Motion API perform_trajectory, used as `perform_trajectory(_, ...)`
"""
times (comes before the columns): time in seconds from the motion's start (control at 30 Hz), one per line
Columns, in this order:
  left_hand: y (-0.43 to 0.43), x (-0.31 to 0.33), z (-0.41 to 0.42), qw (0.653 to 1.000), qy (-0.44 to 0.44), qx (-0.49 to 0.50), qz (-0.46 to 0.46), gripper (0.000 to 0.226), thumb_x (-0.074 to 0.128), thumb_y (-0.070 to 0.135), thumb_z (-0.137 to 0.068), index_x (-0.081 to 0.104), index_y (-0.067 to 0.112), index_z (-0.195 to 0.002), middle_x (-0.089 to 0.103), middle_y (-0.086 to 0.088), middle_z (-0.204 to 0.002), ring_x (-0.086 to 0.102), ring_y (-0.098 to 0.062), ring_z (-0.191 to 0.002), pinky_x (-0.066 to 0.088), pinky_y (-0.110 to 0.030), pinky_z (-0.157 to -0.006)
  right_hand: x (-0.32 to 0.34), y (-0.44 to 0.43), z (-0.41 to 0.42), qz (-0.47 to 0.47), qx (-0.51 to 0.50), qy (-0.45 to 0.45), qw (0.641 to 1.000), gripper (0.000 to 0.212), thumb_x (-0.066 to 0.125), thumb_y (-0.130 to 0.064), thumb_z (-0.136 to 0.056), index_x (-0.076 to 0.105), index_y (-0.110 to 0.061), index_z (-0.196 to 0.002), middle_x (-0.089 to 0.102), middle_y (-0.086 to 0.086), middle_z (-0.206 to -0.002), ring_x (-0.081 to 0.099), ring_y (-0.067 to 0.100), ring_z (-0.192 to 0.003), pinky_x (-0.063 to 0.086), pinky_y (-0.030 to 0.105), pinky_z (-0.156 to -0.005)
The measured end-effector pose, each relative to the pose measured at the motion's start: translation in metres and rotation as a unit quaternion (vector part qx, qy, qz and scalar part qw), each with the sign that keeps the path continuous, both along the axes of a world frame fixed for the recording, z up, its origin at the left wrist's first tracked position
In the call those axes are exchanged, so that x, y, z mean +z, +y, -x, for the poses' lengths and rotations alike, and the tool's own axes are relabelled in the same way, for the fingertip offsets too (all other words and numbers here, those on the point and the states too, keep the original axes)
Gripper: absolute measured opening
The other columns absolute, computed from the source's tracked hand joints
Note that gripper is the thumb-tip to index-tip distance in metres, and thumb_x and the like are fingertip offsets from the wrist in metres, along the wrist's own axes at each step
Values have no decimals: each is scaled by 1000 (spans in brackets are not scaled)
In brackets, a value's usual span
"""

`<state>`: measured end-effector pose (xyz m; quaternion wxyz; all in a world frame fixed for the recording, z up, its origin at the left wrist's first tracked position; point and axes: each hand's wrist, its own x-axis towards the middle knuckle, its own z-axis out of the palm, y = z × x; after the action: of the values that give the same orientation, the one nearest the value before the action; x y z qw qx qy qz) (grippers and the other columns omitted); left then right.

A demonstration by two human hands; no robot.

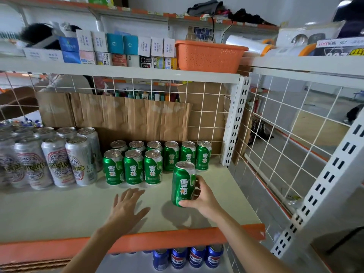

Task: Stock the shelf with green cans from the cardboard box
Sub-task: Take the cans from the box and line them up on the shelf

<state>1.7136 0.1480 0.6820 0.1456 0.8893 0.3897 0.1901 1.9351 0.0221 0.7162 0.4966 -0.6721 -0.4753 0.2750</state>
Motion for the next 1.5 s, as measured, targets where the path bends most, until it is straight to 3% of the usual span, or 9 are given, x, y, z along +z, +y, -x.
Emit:
perform_trajectory(0.13, 0, -13, 6, 997, 79, 22, 5, 101, 6, 74, -58, 29, 26, -144, 20, 2, -155, 9, -19, -145, 0, -49, -116, -7, 15, -1, 8, 0, 6, 1000, 76, 84, -5, -62, 40, -17, -123, 57, 1, -116, 56, 17, -109, 47, 33, -95)
perform_trajectory(0.27, 1, -14, 8, 997, 82, 3, 10, 113, -2, 87, -55, 20, 27, -147, 9, 1, -157, 3, -19, -146, 1, -47, -117, -13, 31, 1, 14, -2, 1, 1000, 80, 86, -8, -59, 37, -21, -121, 56, 2, -118, 56, 19, -112, 46, 41, -98)
perform_trajectory(0.33, 1, -15, 8, 995, 100, -5, 9, 126, -20, 92, -45, 13, 28, -149, 3, 1, -158, 0, -20, -146, -1, -47, -116, -18, 38, 3, 18, -2, -2, 1000, 82, 86, -8, -58, 36, -22, -121, 56, 2, -120, 55, 19, -113, 45, 43, -100)
perform_trajectory(0.53, -1, -11, 6, 991, 129, 10, 23, 133, -32, 87, -36, 10, 30, -149, 0, 2, -158, -4, -20, -146, -3, -48, -116, -25, 53, 3, 15, -9, -8, 1000, 82, 85, -4, -60, 33, -24, -120, 54, -2, -116, 53, 17, -112, 43, 35, -99)
perform_trajectory(0.87, 0, -13, 5, 988, 145, 24, 48, 136, -31, 88, -33, 15, 31, -148, 4, 6, -157, -1, -18, -145, -2, -45, -116, -19, 70, -9, 23, -9, -36, 999, 85, 83, -1, -63, 34, -13, -132, 51, -6, -111, 50, 10, -104, 41, 26, -93)
perform_trajectory(1.03, -2, -11, 4, 988, 144, 27, 42, 105, -9, 74, -54, 17, 32, -147, 3, 6, -157, -1, -16, -145, -1, -45, -116, -20, 82, -13, 16, -17, -31, 999, 86, 82, 0, -64, 34, -12, -134, 51, -4, -113, 50, 11, -106, 41, 25, -90)
perform_trajectory(1.2, -1, -11, 5, 988, 148, 26, 45, 112, -10, 83, -50, 17, 32, -147, 3, 7, -157, -1, -16, -145, -2, -43, -116, -22, 97, -19, 19, -24, -38, 999, 87, 83, -2, -63, 34, -14, -134, 54, -1, -117, 52, 14, -106, 42, 26, -90)
perform_trajectory(1.33, -1, -13, 5, 989, 137, 28, 45, 100, -8, 72, -57, 18, 33, -146, 4, 8, -157, -1, -15, -145, -2, -42, -116, -25, 105, -24, 19, -28, -39, 999, 88, 82, 0, -62, 35, -14, -135, 53, -1, -119, 51, 17, -112, 42, 32, -97)
perform_trajectory(1.5, 0, -14, 5, 991, 123, 26, 46, 99, -6, 71, -59, 20, 32, -146, 7, 7, -157, 1, -15, -145, -1, -42, -116, -26, 109, -29, 15, -25, -46, 999, 88, 82, -1, -64, 35, -13, -137, 53, 2, -125, 47, 14, -113, 36, 26, -95)
